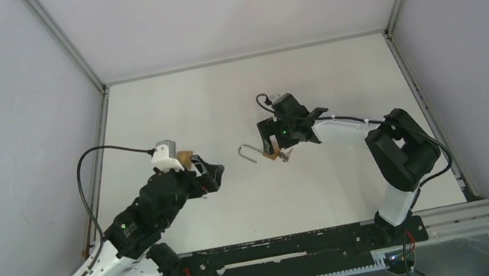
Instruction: Unlock with the key
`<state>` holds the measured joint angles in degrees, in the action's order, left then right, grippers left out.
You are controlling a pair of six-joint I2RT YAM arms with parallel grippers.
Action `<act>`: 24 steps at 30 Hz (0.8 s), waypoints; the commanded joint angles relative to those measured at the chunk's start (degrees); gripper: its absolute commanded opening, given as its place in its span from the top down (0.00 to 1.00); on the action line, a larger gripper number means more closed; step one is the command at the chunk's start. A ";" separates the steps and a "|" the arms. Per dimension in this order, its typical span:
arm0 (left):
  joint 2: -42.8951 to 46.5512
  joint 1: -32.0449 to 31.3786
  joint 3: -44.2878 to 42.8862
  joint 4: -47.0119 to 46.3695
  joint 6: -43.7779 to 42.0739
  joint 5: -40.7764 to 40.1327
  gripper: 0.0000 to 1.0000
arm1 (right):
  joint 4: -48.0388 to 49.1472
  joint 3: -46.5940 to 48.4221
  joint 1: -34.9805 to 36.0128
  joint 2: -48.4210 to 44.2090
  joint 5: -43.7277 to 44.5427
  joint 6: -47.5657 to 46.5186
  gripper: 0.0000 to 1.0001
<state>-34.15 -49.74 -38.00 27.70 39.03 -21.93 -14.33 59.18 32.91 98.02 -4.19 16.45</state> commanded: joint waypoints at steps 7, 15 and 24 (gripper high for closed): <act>-0.21 0.05 -1.99 -0.46 -0.59 0.12 0.03 | -6.78 8.40 4.45 5.12 6.95 -13.63 0.01; -0.91 0.03 -2.54 -0.37 -1.39 1.34 0.03 | -9.54 13.40 4.59 11.82 5.04 -16.27 0.02; -1.20 0.07 -2.56 0.01 -0.92 1.16 0.04 | -9.52 14.12 3.80 13.55 6.82 -13.04 0.41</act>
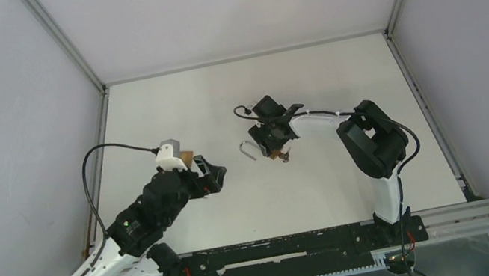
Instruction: Unlock with the key
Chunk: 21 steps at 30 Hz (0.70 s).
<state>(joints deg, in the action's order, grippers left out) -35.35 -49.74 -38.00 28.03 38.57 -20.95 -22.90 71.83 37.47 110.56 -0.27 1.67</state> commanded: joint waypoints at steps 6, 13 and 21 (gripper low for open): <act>-0.60 0.07 -3.31 2.06 1.07 -2.35 0.04 | -1.68 0.57 -5.06 0.92 7.50 5.84 0.65; -3.79 0.44 -4.87 10.14 5.71 -9.64 0.03 | -1.05 -2.60 -13.51 -1.61 7.57 12.42 0.64; -9.92 8.52 -5.85 14.20 6.53 -7.01 0.03 | -1.06 -5.22 -17.01 -4.90 8.92 18.34 0.37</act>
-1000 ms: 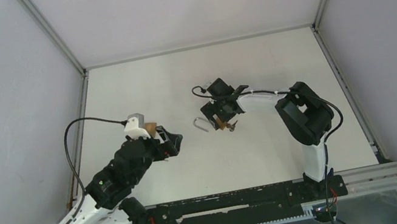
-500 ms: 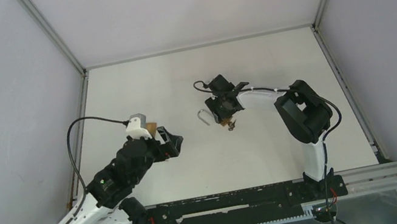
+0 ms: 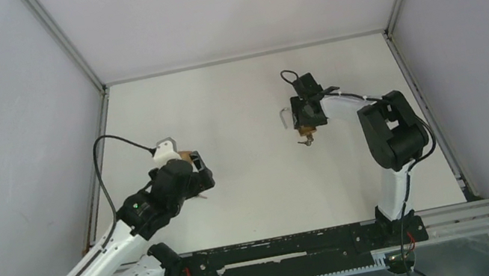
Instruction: Unlock with the key
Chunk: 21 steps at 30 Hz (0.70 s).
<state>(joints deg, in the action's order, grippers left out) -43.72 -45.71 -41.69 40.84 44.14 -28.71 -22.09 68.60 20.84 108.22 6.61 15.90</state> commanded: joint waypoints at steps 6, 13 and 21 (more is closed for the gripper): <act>-4.12 11.27 -1.31 -3.01 -2.97 4.96 0.02 | -2.24 -2.81 -1.26 -7.98 0.46 3.65 0.10; -14.54 18.24 -3.31 -7.57 -10.08 7.52 0.00 | -5.39 -2.89 0.83 -16.11 -2.39 4.26 0.03; -30.51 24.54 -11.91 -11.46 -19.93 8.10 0.00 | -6.75 -7.07 7.52 -24.69 -6.76 6.04 0.02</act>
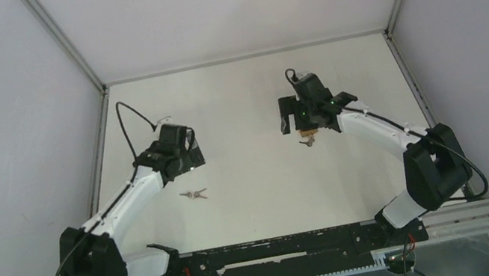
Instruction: Unlock with the key
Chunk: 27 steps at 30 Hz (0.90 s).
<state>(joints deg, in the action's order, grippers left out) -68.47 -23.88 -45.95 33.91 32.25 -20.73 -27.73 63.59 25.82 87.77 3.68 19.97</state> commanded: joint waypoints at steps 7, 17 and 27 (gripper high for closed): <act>-19.26 6.50 -16.47 -3.65 -16.99 4.00 0.04 | -2.87 -5.73 6.93 -11.95 -7.34 3.01 0.03; -31.71 10.96 -22.96 -3.29 -22.29 10.29 0.10 | -8.91 -6.90 7.78 -23.92 -8.52 2.53 0.03; -36.35 11.04 -24.13 -2.38 -23.37 13.31 0.38 | -13.60 -6.90 7.74 -30.61 -7.94 2.05 0.03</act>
<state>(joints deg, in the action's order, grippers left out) -104.27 -12.95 -66.87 31.03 10.07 -9.85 -39.33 56.36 33.21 59.20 -4.47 22.02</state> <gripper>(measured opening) 0.652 0.974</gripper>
